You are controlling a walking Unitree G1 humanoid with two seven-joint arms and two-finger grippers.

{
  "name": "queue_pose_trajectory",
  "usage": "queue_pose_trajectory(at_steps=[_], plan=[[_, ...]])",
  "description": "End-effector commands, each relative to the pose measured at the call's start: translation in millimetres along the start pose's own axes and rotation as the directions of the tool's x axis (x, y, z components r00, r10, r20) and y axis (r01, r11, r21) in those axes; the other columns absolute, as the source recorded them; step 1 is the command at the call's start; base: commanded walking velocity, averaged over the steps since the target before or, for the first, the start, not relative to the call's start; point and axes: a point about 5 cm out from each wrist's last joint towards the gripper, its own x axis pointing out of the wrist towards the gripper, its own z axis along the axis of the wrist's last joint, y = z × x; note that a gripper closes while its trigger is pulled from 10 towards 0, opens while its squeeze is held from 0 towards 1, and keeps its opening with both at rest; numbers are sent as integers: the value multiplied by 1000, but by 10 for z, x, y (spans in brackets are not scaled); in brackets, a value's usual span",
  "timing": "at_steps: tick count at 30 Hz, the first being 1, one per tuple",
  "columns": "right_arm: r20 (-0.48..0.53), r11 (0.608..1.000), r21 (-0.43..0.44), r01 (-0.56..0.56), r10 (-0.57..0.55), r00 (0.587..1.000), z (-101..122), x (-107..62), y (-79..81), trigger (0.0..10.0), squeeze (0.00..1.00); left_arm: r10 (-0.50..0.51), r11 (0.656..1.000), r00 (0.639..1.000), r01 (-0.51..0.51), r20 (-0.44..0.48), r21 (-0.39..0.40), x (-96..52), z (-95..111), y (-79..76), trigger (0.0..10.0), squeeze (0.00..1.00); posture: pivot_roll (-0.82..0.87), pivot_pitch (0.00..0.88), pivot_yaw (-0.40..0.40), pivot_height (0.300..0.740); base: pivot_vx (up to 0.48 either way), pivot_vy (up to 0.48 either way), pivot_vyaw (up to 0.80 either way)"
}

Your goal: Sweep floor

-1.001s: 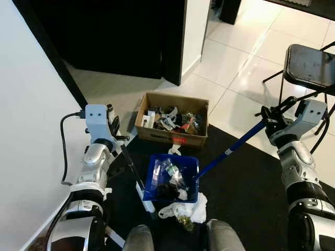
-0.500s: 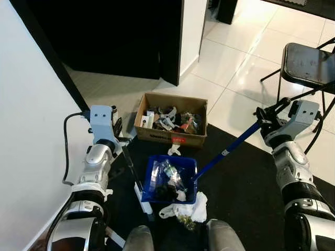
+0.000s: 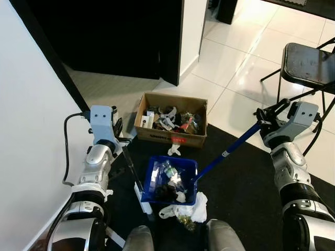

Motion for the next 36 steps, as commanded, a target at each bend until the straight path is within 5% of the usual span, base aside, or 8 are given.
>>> queue_pose_trajectory(at_steps=[1,36], plan=[[-9,1000,-3,5,-5,1000,-51,-33,-3,10000,0,-20,999,999,21,30,-32,10,40,-59,10000,0,10,0,-3,740,289,0,0],[-6,1000,-4,8,-8,1000,-40,-36,-19,10000,0,-14,999,999,16,50,-40,-13,56,-26,10000,0,7,0,-3,740,386,0,0]])
